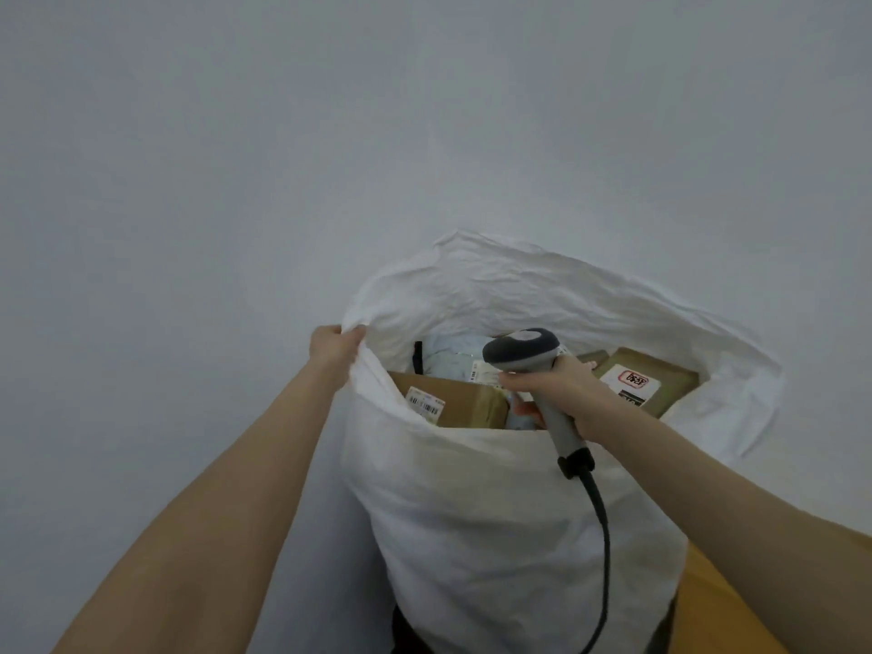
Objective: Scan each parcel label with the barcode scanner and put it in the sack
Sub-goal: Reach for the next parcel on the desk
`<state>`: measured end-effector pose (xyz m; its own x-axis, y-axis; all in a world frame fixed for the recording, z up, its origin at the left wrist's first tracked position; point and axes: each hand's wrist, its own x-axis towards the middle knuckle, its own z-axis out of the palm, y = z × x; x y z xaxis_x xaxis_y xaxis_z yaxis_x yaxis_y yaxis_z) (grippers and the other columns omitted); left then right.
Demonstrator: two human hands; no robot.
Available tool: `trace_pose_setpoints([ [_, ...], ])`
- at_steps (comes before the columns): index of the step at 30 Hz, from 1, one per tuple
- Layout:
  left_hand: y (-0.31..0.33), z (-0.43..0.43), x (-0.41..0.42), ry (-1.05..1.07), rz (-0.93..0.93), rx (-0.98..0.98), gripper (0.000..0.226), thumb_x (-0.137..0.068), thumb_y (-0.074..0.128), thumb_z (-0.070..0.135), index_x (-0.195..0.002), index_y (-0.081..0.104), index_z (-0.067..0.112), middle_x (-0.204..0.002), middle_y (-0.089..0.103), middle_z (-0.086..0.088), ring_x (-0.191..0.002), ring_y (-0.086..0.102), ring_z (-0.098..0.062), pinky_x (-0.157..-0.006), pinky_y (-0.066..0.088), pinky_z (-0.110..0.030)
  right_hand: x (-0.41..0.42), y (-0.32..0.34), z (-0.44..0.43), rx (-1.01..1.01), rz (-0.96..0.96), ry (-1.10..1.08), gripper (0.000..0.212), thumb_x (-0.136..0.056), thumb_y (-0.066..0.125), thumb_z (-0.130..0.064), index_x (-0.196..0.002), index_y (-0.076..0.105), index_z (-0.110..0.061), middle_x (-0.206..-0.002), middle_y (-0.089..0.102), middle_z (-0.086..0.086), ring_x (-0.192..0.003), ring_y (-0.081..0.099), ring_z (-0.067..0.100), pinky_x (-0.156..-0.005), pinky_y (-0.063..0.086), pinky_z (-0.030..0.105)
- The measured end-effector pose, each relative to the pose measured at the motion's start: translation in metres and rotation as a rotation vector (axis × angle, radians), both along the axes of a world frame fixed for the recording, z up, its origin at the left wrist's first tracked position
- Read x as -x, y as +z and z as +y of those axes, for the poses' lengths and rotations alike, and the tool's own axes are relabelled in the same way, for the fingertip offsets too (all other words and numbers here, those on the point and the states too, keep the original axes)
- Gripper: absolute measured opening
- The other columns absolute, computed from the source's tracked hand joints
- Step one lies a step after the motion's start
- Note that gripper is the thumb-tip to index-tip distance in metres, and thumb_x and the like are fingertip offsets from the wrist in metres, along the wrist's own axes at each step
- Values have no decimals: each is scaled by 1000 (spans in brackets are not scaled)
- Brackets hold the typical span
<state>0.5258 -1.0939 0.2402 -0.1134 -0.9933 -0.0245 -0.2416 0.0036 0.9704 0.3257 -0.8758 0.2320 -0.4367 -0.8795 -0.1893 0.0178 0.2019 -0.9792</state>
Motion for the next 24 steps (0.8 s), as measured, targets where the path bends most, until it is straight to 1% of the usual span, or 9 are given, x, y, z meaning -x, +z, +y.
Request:
trace_pose_setpoints([
  [3, 12, -1, -2, -31, -331, 57, 76, -85, 71, 31, -141, 33, -4, -133, 46, -24, -115, 54, -38, -95, 49, -47, -7, -8, 9, -31, 13, -13, 21, -79, 78, -13, -95, 65, -6, -74, 66, 8, -60, 66, 20, -49, 48, 25],
  [5, 13, 21, 2, -88, -642, 323, 93, -81, 74, 40, -149, 21, 5, -145, 29, -20, -130, 40, -36, -105, 39, -44, -6, -12, 13, -12, 20, -20, 22, -79, 77, -11, -96, 66, -3, -64, 63, 6, -54, 64, 18, -46, 43, 24],
  [7, 8, 56, 10, -331, -757, 625, 81, -80, 71, 48, -145, 36, 15, -142, 38, -9, -130, 41, -26, -109, 34, -41, -6, -14, 17, -4, 26, -36, 15, -80, 76, -10, -89, 65, -5, -60, 60, 5, -47, 61, 14, -44, 42, 23],
  [10, -17, 104, 24, -794, -1138, 833, 58, -79, 56, 68, -123, 60, 30, -122, 60, 8, -119, 50, -12, -114, 22, -42, -7, -18, 25, -16, 40, -49, 13, -81, 75, -8, -78, 62, -8, -61, 59, 7, -46, 58, 13, -40, 42, 21],
  [13, -40, 125, 34, -965, -1381, 749, 69, -73, 53, 77, -119, 60, 26, -112, 67, 4, -106, 59, -20, -101, 39, -40, -8, -22, 33, -88, 58, -63, 19, -80, 78, -14, -90, 66, -4, -76, 66, 13, -57, 64, 16, -42, 44, 21],
  [15, -53, 126, 36, -1001, -1381, 644, 60, -75, 61, 70, -110, 61, 22, -104, 65, -1, -95, 60, -24, -85, 49, -37, -6, -26, 41, -120, 36, -79, 24, -79, 79, -14, -99, 66, -5, -89, 71, 14, -63, 67, 16, -43, 45, 21],
  [18, -55, 121, 40, -960, -1239, 593, 38, -82, 68, 48, -75, 56, 13, -86, 61, -7, -80, 55, -24, -68, 43, -34, -1, -32, 53, -111, 9, -122, 25, -78, 79, -10, -100, 67, -5, -89, 71, 13, -61, 68, 16, -42, 47, 19],
  [21, -37, 111, 46, -846, -950, 685, 19, -88, 66, 28, -96, 67, 10, -100, 66, -9, -96, 59, -25, -73, 37, -31, 6, -33, 59, -75, 2, -181, 25, -77, 79, -8, -99, 68, -5, -87, 70, 12, -59, 68, 15, -43, 48, 20],
  [24, -11, 99, 46, -742, -703, 788, 27, -90, 59, 27, -104, 68, 6, -102, 66, -11, -99, 58, -27, -76, 34, -29, 15, -25, 62, -69, 80, -222, 19, -77, 80, -9, -92, 66, -9, -77, 68, 6, -59, 67, 16, -41, 45, 19],
])
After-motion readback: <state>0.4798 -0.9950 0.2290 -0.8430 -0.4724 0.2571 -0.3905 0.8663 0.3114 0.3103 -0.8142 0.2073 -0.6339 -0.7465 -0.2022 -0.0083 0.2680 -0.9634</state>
